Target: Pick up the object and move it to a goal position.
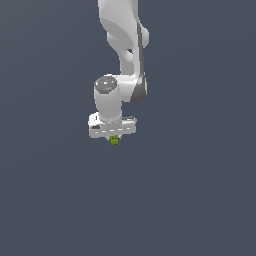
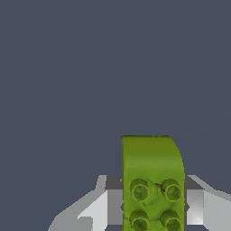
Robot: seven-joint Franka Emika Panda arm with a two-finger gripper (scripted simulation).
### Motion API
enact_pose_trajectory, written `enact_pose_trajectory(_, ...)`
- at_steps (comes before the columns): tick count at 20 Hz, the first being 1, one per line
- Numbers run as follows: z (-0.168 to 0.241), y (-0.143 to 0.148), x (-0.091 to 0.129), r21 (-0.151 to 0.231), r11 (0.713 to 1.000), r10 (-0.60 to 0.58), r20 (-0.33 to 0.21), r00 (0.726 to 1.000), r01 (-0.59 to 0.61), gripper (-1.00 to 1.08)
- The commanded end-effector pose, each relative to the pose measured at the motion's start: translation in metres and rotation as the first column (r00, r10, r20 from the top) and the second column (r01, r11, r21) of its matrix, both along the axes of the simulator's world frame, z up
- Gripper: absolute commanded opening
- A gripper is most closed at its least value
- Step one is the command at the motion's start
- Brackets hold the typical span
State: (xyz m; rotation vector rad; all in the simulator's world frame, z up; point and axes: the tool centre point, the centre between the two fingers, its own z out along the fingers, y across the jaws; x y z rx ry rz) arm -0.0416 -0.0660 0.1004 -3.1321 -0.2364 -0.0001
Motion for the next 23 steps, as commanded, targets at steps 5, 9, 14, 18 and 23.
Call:
enact_pose_trajectory(5, 0.045, -0.064, 0.021, 0.001, 1.0, 0.001, 0.0, 1.0, -0.001, -1.0)
enact_pose_trajectory(9, 0.065, -0.093, 0.031, 0.0, 1.0, 0.001, 0.0, 1.0, -0.001, -1.0)
enact_pose_trajectory(14, 0.081, -0.117, 0.04, 0.0, 1.0, 0.001, 0.0, 1.0, -0.001, -1.0)
enact_pose_trajectory(18, 0.088, -0.127, 0.045, 0.0, 1.0, 0.001, 0.0, 1.0, -0.001, -1.0)
enact_pose_trajectory(23, 0.09, -0.13, 0.047, -0.001, 1.0, 0.001, 0.0, 1.0, -0.001, -1.0)
